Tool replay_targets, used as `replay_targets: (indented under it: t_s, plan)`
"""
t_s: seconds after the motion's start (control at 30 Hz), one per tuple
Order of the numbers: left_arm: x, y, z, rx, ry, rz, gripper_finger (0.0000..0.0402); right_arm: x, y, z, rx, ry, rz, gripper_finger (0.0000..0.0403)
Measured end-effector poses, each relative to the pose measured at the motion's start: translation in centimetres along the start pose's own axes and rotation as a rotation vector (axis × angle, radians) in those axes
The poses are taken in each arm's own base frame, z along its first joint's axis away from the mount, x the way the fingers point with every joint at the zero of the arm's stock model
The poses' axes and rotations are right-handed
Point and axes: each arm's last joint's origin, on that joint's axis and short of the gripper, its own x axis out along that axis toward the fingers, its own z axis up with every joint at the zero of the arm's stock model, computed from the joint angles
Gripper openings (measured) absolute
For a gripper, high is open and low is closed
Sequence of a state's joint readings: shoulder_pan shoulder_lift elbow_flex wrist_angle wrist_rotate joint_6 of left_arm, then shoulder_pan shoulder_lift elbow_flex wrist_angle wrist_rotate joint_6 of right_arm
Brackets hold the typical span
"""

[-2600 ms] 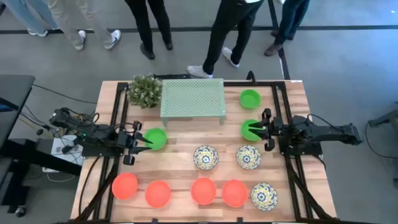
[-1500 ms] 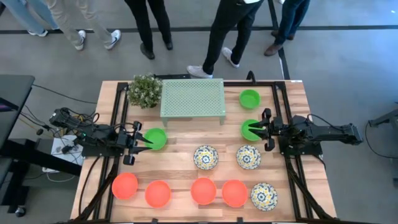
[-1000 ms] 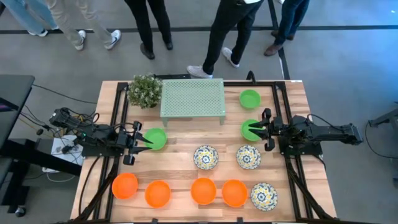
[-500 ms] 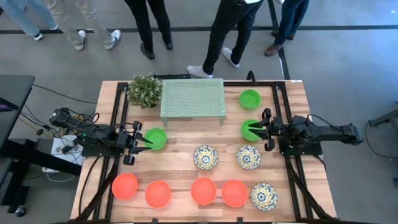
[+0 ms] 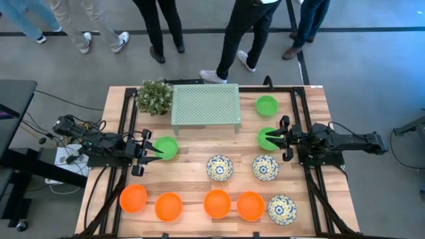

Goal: Pick & Place Mini bowls

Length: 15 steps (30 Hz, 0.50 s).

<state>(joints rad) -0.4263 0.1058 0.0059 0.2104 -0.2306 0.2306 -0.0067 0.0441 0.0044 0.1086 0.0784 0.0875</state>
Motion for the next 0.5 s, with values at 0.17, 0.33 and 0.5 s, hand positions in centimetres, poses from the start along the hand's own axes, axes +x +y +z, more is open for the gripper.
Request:
replay_targets:
  t_s: [0.17,0.33,0.5]
  plan:
    - [0.0,0.0,0.0,0.0,0.0,0.0,0.0097,0.0,0.0,0.0,0.0,0.0,0.0,0.0087]
    - [0.0,0.0,-0.01,0.0,0.001,0.0,0.0097,0.0,0.0,0.01,0.0,0.0,0.0,0.0087]
    - [0.0,0.04,0.17,-0.015,-0.017,0.004,0.0097,0.0,0.0,0.01,0.001,0.0,0.0,0.0087]
